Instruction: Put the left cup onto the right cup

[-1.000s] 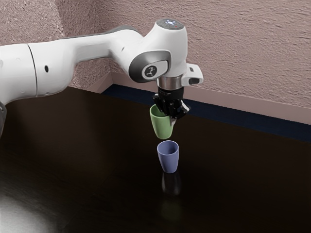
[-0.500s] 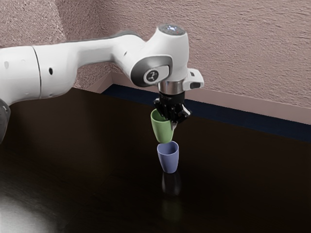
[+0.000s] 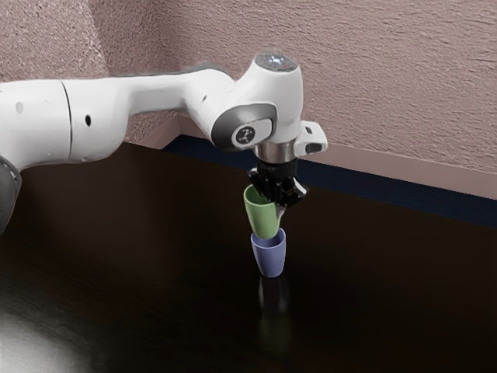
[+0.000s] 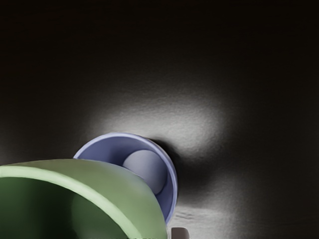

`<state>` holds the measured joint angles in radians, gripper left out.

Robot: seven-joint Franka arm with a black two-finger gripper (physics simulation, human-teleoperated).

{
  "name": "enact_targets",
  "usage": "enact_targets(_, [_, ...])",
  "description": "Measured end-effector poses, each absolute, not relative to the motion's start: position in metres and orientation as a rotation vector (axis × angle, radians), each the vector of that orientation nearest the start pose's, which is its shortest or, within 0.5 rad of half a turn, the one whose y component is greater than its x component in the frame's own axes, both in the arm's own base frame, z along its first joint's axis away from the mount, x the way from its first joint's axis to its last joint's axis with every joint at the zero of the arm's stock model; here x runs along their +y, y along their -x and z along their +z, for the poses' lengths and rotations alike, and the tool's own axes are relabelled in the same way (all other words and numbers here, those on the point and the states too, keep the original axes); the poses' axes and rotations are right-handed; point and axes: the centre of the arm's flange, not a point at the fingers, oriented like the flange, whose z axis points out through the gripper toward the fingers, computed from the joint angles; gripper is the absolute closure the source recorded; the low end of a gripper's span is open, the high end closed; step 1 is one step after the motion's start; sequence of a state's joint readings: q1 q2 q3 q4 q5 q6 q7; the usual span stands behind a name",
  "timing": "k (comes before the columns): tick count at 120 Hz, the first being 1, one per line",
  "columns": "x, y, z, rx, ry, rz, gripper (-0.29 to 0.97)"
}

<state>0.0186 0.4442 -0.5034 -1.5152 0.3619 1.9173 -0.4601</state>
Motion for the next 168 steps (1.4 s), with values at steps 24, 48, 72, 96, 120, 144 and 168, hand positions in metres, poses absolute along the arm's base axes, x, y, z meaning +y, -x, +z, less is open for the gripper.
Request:
enact_targets(24, [-0.248,-0.636,0.427,0.159,3.022,-0.137,0.78])
enact_targets(48, [-0.246,-0.641,0.419,0.160,3.021,-0.153,0.78])
enact_targets(72, [-0.240,-0.646,0.409,0.150,3.014,-0.151,0.78])
enact_targets(96, [-0.235,-0.647,0.402,0.140,3.009,-0.145,0.78])
enact_targets(120, [-0.235,-0.646,0.400,0.134,3.011,-0.143,0.79])
enact_targets(144, [-0.236,-0.647,0.400,0.122,3.016,-0.146,0.78])
enact_targets(168, [-0.238,-0.646,0.396,0.109,3.022,-0.140,0.78])
